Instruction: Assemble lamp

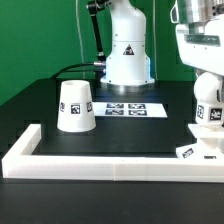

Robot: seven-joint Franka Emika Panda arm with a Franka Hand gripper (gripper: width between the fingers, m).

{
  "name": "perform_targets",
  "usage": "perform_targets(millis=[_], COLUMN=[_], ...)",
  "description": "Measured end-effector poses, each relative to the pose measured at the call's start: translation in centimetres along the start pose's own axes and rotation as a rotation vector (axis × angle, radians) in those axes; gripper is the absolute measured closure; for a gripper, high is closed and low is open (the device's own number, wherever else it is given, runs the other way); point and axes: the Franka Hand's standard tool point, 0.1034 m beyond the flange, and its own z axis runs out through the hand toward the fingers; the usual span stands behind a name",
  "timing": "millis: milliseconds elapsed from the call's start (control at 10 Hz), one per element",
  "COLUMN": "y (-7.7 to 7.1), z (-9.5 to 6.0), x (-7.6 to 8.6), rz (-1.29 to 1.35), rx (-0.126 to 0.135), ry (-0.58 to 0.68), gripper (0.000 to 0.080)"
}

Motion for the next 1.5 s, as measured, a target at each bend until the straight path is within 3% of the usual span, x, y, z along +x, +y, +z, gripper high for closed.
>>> perform_targets(millis=[200, 400, 500, 900, 1200, 1500], y=[0.0, 0.0, 0.1, 0.3, 0.5, 0.5], z=[0.0, 0.0, 0.1, 0.2, 0.4, 0.4], x=[-0.2, -0.2, -0.3, -0.6, 0.4, 0.5], rz=[0.036, -0.021, -0.061, -0.531, -0.793, -1.017], rx=[0.001, 0.001, -0.007, -0.020, -0.020, -0.024], ry=[-0.001, -0.001, -0.001, 0.017, 0.019, 0.018], gripper=[0.0220, 0.0115, 0.0115, 0.0101, 0.0101, 0.0101])
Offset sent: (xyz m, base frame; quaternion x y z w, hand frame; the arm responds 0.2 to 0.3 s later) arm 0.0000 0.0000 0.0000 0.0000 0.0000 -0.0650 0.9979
